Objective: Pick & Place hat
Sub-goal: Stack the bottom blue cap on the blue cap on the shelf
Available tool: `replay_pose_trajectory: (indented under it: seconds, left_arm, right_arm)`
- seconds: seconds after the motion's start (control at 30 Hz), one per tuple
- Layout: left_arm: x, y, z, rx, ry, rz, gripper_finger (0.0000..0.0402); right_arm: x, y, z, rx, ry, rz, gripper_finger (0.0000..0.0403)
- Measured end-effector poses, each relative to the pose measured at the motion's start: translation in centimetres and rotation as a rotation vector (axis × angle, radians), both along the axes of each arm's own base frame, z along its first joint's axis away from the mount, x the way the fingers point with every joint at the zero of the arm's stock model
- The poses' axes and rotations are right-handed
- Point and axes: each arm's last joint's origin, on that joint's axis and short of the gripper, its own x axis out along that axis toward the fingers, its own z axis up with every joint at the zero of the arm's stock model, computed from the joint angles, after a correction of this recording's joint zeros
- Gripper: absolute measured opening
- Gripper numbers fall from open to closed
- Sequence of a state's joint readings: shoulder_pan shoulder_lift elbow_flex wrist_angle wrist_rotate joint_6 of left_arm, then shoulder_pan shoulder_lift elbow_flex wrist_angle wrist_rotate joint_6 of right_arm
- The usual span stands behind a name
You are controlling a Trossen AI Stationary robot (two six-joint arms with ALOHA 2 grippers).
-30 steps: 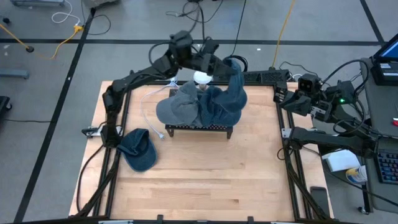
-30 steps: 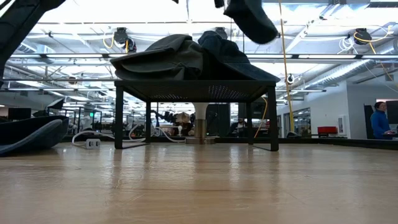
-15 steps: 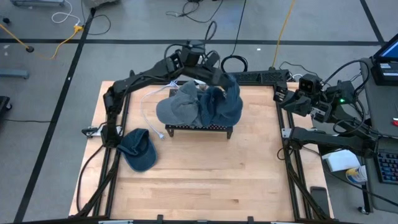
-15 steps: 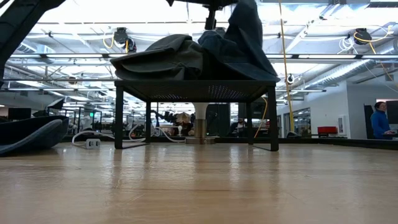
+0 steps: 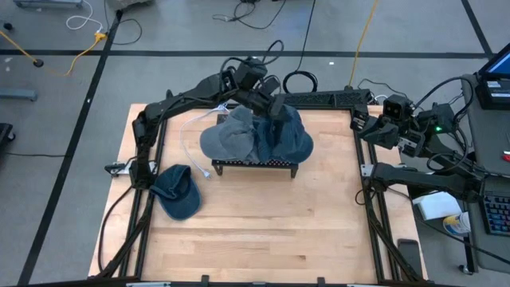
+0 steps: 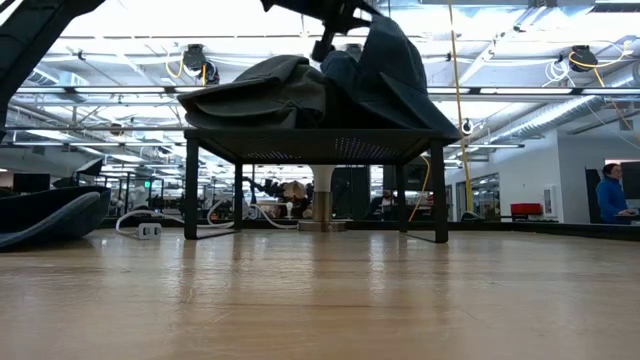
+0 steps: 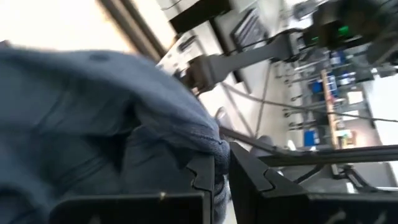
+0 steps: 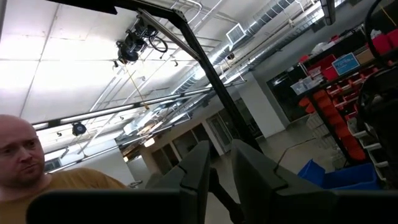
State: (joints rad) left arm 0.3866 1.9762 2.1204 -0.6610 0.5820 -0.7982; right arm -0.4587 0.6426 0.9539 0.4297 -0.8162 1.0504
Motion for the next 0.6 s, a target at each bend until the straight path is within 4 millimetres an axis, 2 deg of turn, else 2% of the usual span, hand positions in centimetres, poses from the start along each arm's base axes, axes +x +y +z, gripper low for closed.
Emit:
replay_pose_trajectory:
  seconds: [0.43, 0.6]
  left_arm:
    - [-1.4, 0.3, -1.7, -0.009, 0.208, 0.016, 0.0021]
    - [-3.3, 0.8, -1.3, 0.000, 0.293, 0.069, 0.0022]
  right_arm:
    - [0.0, 0.0, 0.0, 0.000, 0.001, 0.001, 0.0059]
    - [0.0, 0.1, -0.1, -0.012, 0.009, 0.019, 0.0059]
